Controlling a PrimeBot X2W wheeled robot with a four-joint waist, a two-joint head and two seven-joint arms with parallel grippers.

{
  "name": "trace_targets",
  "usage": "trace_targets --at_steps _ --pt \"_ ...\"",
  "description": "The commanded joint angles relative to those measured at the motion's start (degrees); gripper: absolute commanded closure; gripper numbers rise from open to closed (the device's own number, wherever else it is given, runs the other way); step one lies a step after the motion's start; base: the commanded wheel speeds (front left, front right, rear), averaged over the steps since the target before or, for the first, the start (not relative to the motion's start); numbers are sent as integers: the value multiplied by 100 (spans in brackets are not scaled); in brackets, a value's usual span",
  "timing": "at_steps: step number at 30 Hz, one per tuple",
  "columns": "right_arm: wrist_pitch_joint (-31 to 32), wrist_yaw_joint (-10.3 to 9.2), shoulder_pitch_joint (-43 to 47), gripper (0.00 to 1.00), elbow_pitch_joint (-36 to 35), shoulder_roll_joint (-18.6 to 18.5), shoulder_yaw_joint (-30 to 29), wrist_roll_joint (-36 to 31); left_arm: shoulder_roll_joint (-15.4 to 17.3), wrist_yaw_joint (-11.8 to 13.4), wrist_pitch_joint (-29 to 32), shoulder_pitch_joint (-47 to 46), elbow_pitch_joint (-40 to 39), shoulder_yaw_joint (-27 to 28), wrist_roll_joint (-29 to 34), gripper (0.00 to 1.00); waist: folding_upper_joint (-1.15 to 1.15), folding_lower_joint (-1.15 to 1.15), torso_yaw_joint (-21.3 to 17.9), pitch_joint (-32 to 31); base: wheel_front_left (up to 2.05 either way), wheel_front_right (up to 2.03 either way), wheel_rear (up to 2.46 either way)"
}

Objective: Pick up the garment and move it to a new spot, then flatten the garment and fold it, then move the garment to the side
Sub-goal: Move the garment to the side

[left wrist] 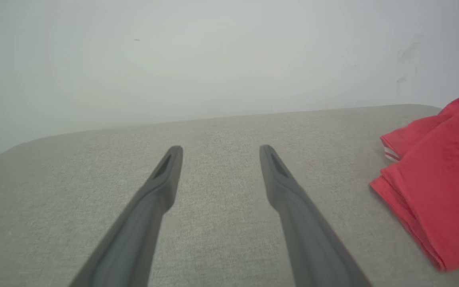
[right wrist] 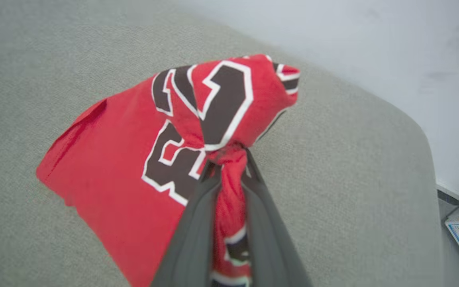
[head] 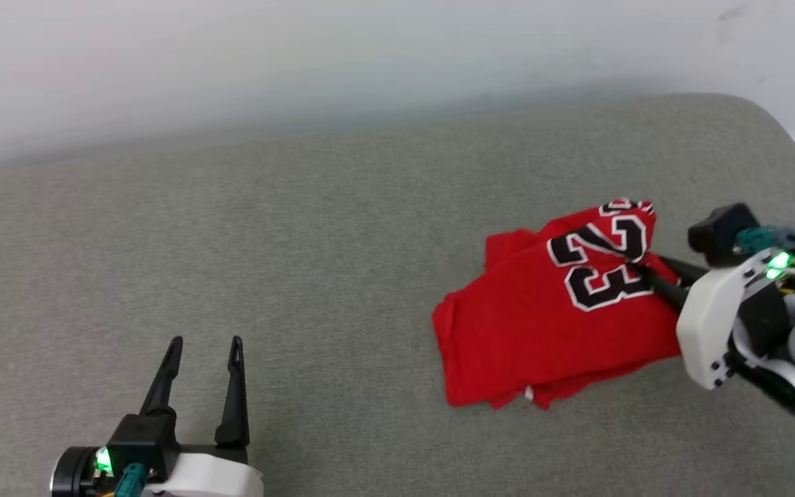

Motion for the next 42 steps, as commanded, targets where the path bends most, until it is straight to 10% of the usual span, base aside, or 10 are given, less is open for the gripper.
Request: trace_targets --at_steps 1,18,35,36,37,42 --pt "15 -7 -144 100 -43 -92 -120 4 37 -26 -11 -81 -56 40 14 0 0 0 -199 225 0 0 0" --pt "412 -8 -948 100 1415 -1035 -1836 -740 302 -201 -11 -946 -612 298 103 0 0 0 -125 1833 0 0 0" --pt "145 -8 -1315 100 2507 -775 -3751 -2068 303 -259 -11 -1342 -782 270 162 0 0 0 18 2454 0 0 0" --pt "102 -8 -1310 67 2522 -709 -3852 -2179 295 -248 -11 -1335 -769 272 162 0 0 0 21 2431 0 0 0" --pt "85 -8 -1280 0 2548 -619 -3927 -2276 283 -236 -11 -1319 -751 273 159 0 0 0 24 2397 0 0 0" --pt "-50 -8 -1138 0 2532 -380 -4328 -2730 241 -198 -11 -1180 -670 263 146 0 0 0 60 2117 0 0 0"
